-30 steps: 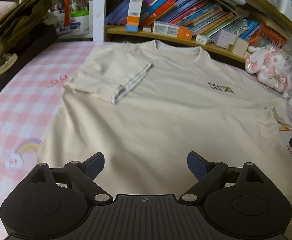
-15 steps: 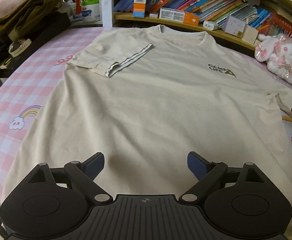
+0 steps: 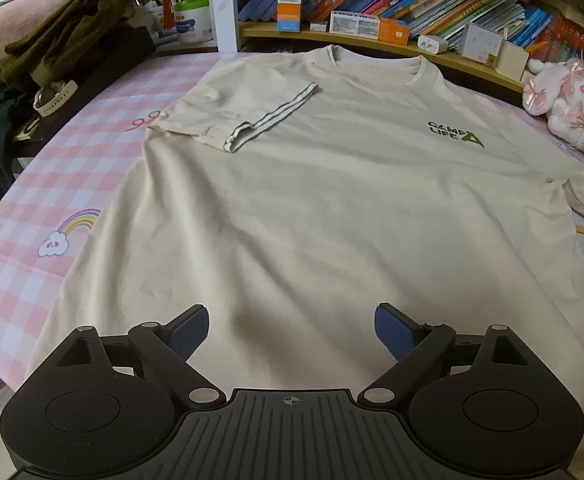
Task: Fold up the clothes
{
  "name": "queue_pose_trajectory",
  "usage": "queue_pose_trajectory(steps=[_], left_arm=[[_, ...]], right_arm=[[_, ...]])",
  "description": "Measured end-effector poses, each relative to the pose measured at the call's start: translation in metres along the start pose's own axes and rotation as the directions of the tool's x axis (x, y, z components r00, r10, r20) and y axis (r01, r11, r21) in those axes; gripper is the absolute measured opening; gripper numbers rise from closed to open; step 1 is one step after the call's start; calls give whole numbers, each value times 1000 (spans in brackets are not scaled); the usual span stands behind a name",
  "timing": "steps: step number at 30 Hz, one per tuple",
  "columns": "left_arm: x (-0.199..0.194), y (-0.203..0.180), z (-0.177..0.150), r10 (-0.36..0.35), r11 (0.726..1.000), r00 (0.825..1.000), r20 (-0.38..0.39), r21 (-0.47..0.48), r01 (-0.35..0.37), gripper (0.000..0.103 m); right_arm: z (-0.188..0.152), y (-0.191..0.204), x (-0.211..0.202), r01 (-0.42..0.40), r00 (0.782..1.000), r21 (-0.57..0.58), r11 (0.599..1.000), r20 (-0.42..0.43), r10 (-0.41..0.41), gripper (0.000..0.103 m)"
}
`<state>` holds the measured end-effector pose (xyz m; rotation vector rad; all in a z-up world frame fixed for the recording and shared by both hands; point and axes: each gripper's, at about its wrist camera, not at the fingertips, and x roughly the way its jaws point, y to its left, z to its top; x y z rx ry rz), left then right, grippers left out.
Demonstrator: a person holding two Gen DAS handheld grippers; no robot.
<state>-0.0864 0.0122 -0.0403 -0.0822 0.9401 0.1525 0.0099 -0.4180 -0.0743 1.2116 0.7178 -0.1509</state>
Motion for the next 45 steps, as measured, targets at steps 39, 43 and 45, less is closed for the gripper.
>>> queue_pose_trajectory(steps=[39,43,45], left_arm=[[25,87,17,-39,995,999,-31,-89,36,92],[22,89,17,-31,996,999,-24,-82,29,92],[19,92,16,-20,996,1000,-20,-89,19,92]], right_arm=[[-151,175,74,-60,991,-969,241,-86,-102,69],[-162,195,116,-13,989,-987,160,-36,-140,61],[-165,199,141,24,984,-988,149,-3,-178,52]])
